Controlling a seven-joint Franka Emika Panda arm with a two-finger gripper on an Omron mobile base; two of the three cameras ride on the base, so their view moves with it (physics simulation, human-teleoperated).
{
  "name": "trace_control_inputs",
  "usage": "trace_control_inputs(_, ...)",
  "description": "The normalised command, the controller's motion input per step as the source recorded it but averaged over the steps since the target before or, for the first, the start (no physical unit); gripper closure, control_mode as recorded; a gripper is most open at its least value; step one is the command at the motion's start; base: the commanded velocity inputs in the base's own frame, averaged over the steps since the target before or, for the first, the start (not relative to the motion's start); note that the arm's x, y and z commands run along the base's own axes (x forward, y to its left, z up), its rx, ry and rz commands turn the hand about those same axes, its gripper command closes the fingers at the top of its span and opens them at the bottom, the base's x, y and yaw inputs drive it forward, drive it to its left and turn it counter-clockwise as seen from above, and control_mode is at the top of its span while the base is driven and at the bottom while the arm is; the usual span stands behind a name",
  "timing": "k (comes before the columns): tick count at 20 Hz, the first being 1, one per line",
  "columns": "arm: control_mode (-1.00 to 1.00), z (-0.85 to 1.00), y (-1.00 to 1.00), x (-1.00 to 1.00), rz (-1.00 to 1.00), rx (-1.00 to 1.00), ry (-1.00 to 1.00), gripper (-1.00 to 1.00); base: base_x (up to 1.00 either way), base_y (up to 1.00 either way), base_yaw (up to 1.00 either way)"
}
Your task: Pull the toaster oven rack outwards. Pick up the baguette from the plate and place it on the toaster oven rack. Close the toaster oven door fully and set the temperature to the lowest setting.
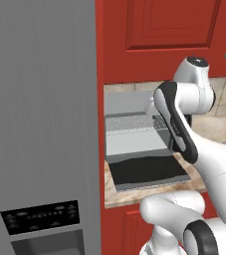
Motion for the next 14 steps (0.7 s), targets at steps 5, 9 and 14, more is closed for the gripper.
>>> trace_control_inputs(5, -1.00, -0.21, 0.00, -0.18, 0.00, 0.00, -0.12, -1.00, 0.00, 0.00, 0.00)
trace_control_inputs(9, -1.00, -0.24, 0.00, -0.18, 0.00, -0.01, -0.11, -1.00, 0.00, 0.00, 0.00)
trace_control_inputs(14, -1.00, -0.23, 0.00, -0.17, 0.00, -0.02, -0.11, -1.00, 0.00, 0.00, 0.00)
